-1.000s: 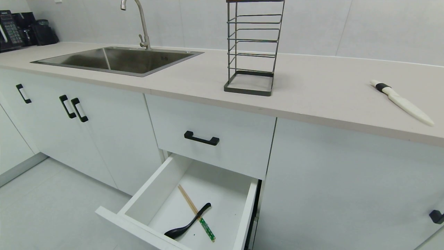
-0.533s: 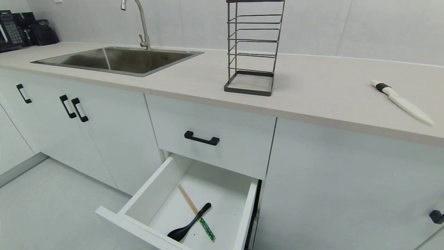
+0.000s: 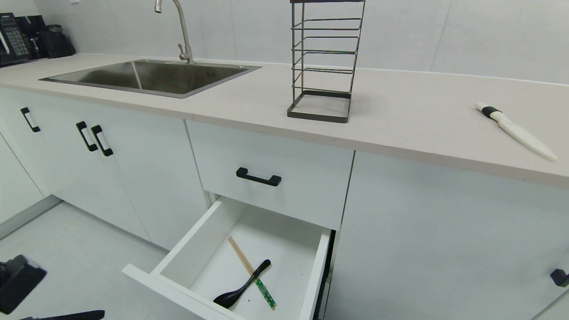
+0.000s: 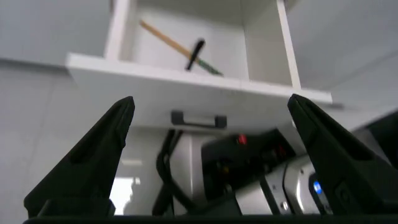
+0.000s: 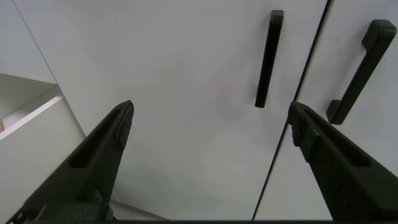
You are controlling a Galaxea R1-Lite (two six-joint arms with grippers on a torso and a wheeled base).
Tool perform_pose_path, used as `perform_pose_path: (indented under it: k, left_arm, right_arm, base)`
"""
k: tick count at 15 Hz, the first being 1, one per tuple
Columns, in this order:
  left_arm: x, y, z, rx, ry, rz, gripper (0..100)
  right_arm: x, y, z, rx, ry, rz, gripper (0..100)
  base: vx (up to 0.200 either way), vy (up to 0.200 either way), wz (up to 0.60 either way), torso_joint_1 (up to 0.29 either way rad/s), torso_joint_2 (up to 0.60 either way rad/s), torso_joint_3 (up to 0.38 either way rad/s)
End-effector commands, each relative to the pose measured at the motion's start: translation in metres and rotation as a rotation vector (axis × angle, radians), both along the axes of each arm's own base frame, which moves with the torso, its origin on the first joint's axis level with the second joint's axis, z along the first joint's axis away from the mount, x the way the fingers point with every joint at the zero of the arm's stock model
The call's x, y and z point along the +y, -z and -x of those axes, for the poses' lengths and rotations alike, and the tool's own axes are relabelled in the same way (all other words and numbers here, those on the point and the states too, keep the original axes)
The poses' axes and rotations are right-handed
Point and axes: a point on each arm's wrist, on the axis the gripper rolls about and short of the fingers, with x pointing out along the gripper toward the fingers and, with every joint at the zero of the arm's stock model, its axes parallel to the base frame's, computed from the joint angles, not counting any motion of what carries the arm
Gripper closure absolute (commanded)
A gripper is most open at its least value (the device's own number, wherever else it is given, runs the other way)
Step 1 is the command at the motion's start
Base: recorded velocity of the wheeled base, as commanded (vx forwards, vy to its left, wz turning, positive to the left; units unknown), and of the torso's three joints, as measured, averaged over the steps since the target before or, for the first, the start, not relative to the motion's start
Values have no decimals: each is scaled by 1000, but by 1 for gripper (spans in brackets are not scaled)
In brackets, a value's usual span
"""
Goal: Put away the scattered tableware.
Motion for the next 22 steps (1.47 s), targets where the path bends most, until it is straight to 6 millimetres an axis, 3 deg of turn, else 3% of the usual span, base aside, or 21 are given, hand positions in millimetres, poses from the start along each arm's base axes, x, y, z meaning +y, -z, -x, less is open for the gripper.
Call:
perform_pose_path:
  k: [1, 2, 8, 22]
  left_arm:
    - [-8, 15, -18, 144, 57, -34, 0]
    - [-16, 22, -30, 135, 107, -68, 0]
    - [-19, 48, -48, 188, 68, -239, 0]
    - [-29, 76, -88, 223, -6, -293, 0]
  right_arm:
    - [0, 0, 0, 3, 0, 0, 0]
    - [0, 0, 0, 3, 0, 0, 0]
    - [0, 0, 0, 3, 0, 0, 0]
    - [0, 0, 0, 3, 0, 0, 0]
  base:
    - [0, 0, 0, 0, 0, 0]
    - [0, 0, 0, 0, 0, 0]
    - [0, 0, 0, 0, 0, 0]
    - [0, 0, 0, 0, 0, 0]
